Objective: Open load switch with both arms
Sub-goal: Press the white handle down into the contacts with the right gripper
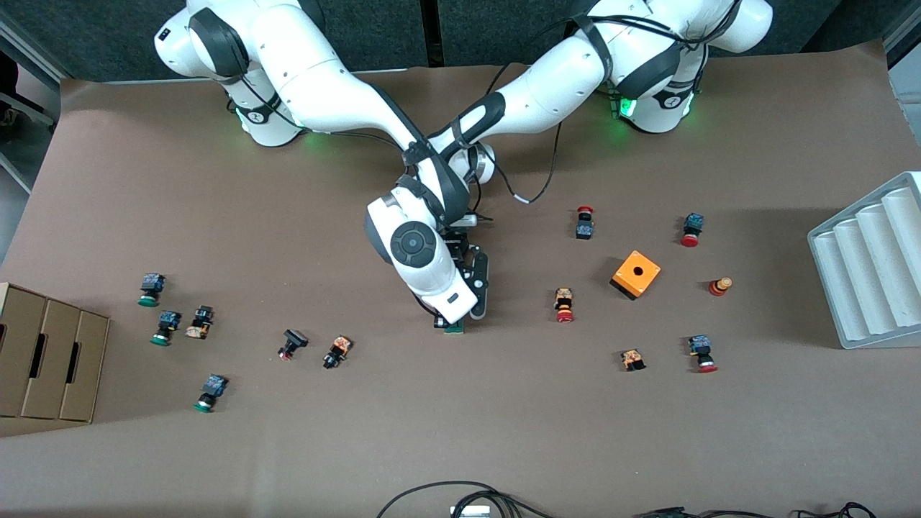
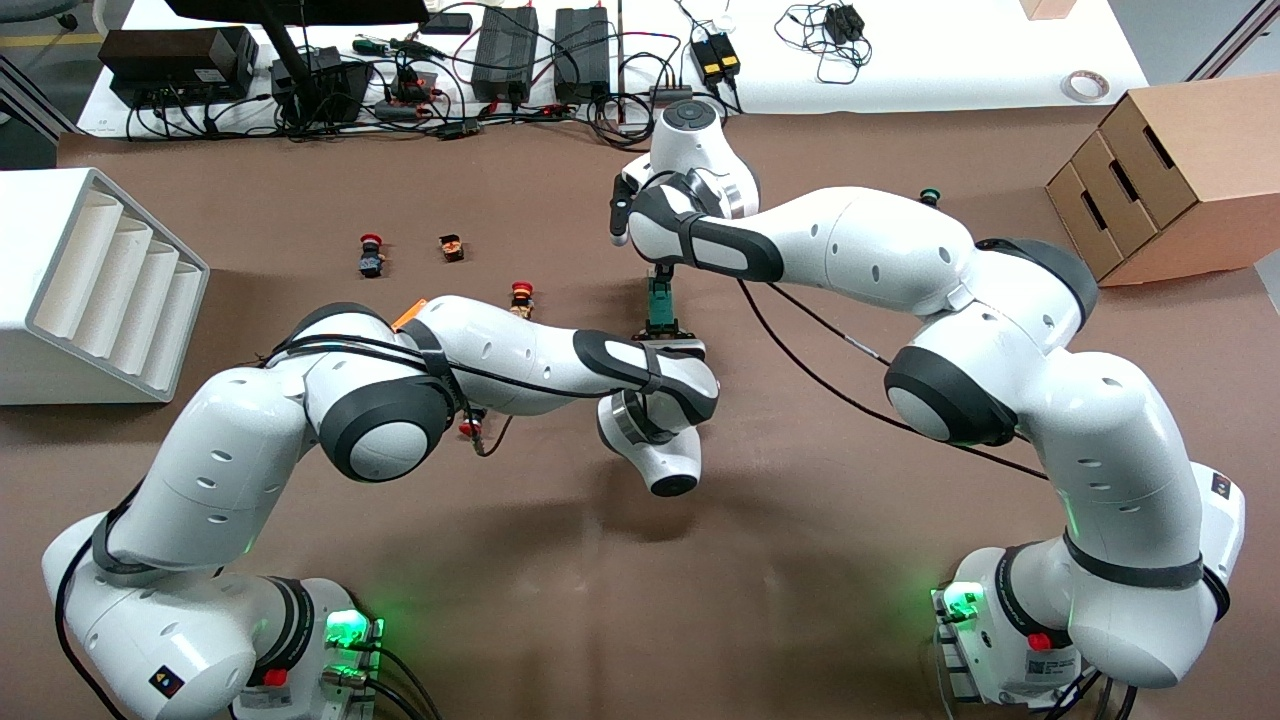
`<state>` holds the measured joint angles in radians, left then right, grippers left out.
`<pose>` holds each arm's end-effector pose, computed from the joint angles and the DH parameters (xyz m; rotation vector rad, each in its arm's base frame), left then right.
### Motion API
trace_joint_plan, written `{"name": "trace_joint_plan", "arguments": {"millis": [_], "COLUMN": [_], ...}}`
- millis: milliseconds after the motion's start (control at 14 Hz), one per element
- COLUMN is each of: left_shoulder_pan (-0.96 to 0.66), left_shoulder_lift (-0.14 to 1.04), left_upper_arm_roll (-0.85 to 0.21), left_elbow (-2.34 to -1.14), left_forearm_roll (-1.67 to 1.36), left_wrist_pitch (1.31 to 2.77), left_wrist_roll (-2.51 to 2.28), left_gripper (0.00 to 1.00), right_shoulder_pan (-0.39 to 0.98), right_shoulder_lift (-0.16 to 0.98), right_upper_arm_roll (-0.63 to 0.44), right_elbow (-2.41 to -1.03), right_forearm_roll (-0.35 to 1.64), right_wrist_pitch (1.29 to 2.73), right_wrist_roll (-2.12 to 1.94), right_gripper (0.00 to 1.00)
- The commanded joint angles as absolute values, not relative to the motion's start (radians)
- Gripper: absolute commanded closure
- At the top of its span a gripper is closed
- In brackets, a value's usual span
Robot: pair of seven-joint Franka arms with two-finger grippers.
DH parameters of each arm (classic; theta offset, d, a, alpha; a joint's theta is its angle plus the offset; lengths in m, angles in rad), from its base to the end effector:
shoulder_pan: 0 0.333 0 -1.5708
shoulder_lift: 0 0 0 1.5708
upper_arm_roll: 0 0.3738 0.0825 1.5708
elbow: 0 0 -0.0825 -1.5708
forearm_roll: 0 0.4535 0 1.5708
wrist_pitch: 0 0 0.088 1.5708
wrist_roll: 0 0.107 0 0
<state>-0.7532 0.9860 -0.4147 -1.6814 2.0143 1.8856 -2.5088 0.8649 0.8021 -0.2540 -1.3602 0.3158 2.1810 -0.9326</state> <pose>0.3729 -0.6308 0.0396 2.5799 0.0251 1.7846 0.6517 0.5313 0.2582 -2.2985 -2.0296 -0.0919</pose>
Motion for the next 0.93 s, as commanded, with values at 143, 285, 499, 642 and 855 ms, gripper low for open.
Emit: {"name": "trace_joint_plan", "arguments": {"millis": [143, 285, 499, 642, 855], "left_shoulder_pan": [-0.765, -0.765, -0.765, -0.765, -0.765], "left_shoulder_lift": [1.002, 1.002, 1.002, 1.002, 1.002], "left_upper_arm_roll": [-0.411, -0.411, -0.411, -0.411, -0.411], "left_elbow": [-1.695, -1.695, -1.695, -1.695, -1.695], "left_forearm_roll": [2.011, 2.011, 2.011, 2.011, 2.011], "left_wrist_pitch": [1.887, 1.885, 1.887, 1.887, 1.887], "left_wrist_roll": [-2.517, -2.517, -2.517, -2.517, -2.517], "left_gripper": [0.58, 0.58, 0.58, 0.58, 0.58], "right_shoulder_pan": [0.879, 0.88, 0.887, 0.887, 0.887], "right_shoulder_lift": [0.773, 0.769, 0.762, 0.761, 0.753], "right_upper_arm_roll": [-0.262, -0.262, -0.262, -0.262, -0.261], "right_elbow": [-1.396, -1.396, -1.396, -1.396, -1.405], "right_forearm_roll": [0.339, 0.339, 0.339, 0.339, 0.337], "right_wrist_pitch": [2.163, 2.158, 2.141, 2.134, 2.132], "right_wrist_roll": [-0.919, -0.907, -0.893, -0.881, -0.871], "right_gripper": [0.6, 0.6, 0.6, 0.6, 0.6]}}
